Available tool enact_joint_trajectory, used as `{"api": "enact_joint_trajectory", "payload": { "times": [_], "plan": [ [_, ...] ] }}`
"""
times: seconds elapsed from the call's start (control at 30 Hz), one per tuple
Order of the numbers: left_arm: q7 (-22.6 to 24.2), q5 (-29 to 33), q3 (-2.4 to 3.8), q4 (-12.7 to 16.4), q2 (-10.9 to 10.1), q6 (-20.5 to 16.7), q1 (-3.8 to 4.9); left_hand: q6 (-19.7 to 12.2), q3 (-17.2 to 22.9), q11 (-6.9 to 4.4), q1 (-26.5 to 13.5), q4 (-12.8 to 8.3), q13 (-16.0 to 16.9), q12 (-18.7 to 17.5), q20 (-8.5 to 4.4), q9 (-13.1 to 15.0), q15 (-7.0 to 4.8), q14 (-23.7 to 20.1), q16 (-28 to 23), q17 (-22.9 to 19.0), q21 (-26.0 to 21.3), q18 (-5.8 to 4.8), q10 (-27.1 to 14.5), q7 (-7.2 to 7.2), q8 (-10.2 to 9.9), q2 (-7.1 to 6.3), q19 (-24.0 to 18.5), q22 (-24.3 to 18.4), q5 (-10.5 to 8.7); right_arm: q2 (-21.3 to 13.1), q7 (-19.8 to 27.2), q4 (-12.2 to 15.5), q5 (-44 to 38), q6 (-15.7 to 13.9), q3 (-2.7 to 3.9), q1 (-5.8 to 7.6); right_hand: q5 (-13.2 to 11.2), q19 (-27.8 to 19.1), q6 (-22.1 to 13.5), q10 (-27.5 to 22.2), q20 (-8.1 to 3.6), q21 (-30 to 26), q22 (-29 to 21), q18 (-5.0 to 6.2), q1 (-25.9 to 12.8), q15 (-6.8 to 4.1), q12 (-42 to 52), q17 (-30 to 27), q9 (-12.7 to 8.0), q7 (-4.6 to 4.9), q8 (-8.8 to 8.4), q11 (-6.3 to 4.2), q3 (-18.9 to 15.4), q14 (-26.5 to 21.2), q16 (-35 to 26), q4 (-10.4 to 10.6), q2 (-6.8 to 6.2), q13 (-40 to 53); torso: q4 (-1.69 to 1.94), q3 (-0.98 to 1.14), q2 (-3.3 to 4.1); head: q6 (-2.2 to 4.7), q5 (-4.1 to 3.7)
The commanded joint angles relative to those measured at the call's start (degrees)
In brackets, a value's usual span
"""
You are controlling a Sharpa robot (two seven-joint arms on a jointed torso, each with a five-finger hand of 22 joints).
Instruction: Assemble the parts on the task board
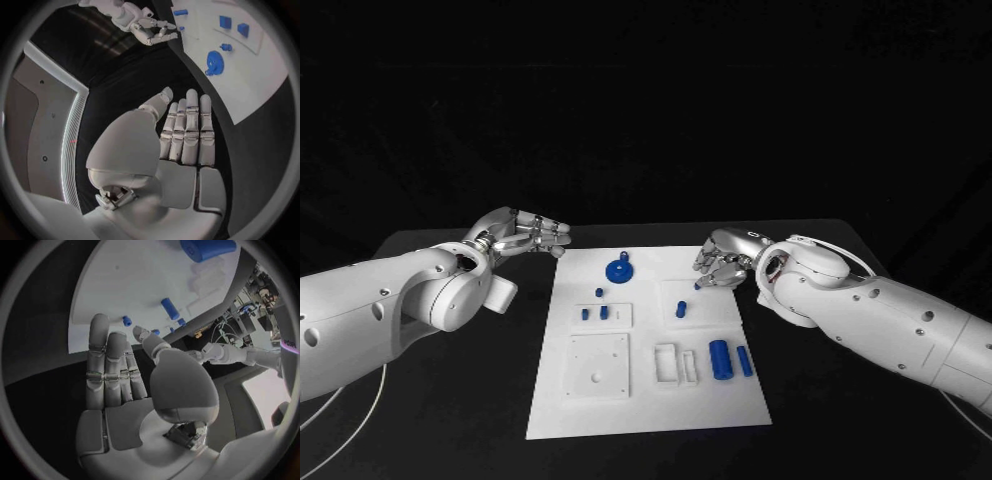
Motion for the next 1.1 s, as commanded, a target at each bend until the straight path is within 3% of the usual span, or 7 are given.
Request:
{"api": "enact_joint_trajectory", "payload": {
  "times": [0.03,0.13,0.17,0.27,0.3,0.7,1.1],
  "plan": [
    [3.2,6.0,0.07,0.8,-0.2,1.0,0.19,-0.2,0.2,0.05,-0.7,-0.2,0.0,0.1,0.58,0.1,0.66,0.7,-3.9,-0.4,-0.1,-0.16,-0.7,0.13,0.0,0.13,-0.7,-3.6,0.34,0.2,-3.4,0.3,-6.5,3.5,-0.11,-0.01,-0.7,-0.3,-0.2,-0.3,0.26,0.4,1.1,0.90,0.3,0.03,-0.3,-0.1,0.0,-0.20,0.07,0.01,1.1,-0.3,0.4,0.9,-0.91,0.0,0.01,-0.02,0.03,0.10,0.11],
    [3.6,6.9,0.07,1.1,-0.3,0.9,0.19,-0.1,0.1,0.06,-0.7,-0.3,0.0,0.1,0.72,0.1,0.75,1.3,-5.6,-0.3,-0.1,0.00,-0.8,0.07,0.0,0.09,-0.5,-5.4,0.31,0.3,-4.1,0.3,-7.5,4.1,-0.45,-0.01,-1.2,-0.4,-0.1,-0.3,0.27,0.4,2.0,0.95,0.7,0.03,-0.4,-0.3,0.0,-0.25,0.00,-0.02,1.7,-0.4,0.6,1.6,-1.44,0.0,-0.01,-0.04,0.05,0.10,0.19],
    [3.7,7.2,0.07,1.2,-0.3,0.9,0.20,-0.1,-0.4,0.00,-0.7,-0.5,0.0,0.1,0.77,0.1,0.81,3.7,-10.3,0.0,0.1,0.00,-0.8,0.12,0.0,0.20,0.6,-11.5,0.13,0.4,-4.3,0.4,-7.8,4.4,-0.62,-0.01,-1.3,-0.4,-0.1,-0.3,0.28,0.3,2.2,0.95,0.7,0.03,-0.4,-0.3,0.0,-0.22,0.05,0.03,1.7,-0.4,0.7,1.8,-1.55,0.0,-0.05,-0.02,0.05,0.04,0.30],
    [3.9,7.7,0.07,1.4,-0.4,1.0,0.20,-0.1,-0.4,0.00,-0.7,-0.5,0.0,0.1,0.77,0.1,0.81,3.7,-10.3,0.0,0.1,0.00,-0.8,0.12,0.0,0.20,0.6,-11.5,0.13,0.5,-4.7,0.5,-8.4,5.0,-1.03,-0.01,-1.7,-0.5,-0.1,-0.3,0.32,0.0,3.1,0.96,1.0,0.06,-0.4,-0.5,0.0,-0.24,0.05,0.02,2.2,-0.5,0.9,2.4,-1.89,0.0,-0.11,0.02,0.10,0.01,0.43],
    [3.9,7.9,0.07,1.4,-0.5,1.0,0.20,-0.1,-1.6,0.09,-0.6,-1.1,0.0,0.1,0.54,0.1,0.76,5.8,-14.6,0.9,0.4,-0.43,-0.8,0.13,0.0,0.77,2.3,-20.1,0.31,0.5,-4.8,0.6,-8.6,5.1,-1.21,-0.01,-1.7,-0.5,0.0,-0.4,0.34,-0.1,3.3,0.95,1.1,0.09,-0.4,-0.5,0.0,-0.26,0.06,0.03,2.3,-0.5,0.9,2.5,-1.93,0.0,-0.10,0.02,0.11,-0.02,0.43],
    [3.9,8.2,0.07,1.6,-0.5,1.3,0.20,-0.1,-1.8,0.15,-0.6,-1.2,0.0,0.1,0.57,0.1,0.86,5.4,-14.6,0.9,0.4,-0.35,-1.0,0.11,0.0,0.92,2.5,-20.8,0.31,1.1,-4.8,0.3,-9.2,5.4,-2.71,0.01,-4.1,-0.8,1.8,1.1,0.18,0.0,5.4,0.79,1.3,-0.08,-0.4,-0.5,0.0,-0.62,0.06,-0.41,5.7,-0.6,1.3,2.3,-1.59,0.0,-0.15,0.13,0.07,-0.20,0.57],
    [3.5,8.2,0.07,1.6,-0.5,1.6,0.20,-0.1,-1.8,0.17,-0.5,-1.3,0.0,0.1,0.60,0.1,0.89,5.4,-14.7,0.9,0.4,-0.32,-1.1,0.10,0.0,0.96,2.5,-20.9,0.31,1.9,-4.8,0.1,-9.3,3.9,-3.41,0.01,-4.7,-1.0,2.1,1.5,0.10,-0.5,8.6,0.81,1.0,-0.15,-0.4,-0.4,0.0,-0.64,0.07,-0.53,7.5,-0.7,1.7,2.7,-1.74,0.0,-0.12,0.14,0.06,-0.32,0.68]
  ]
}}
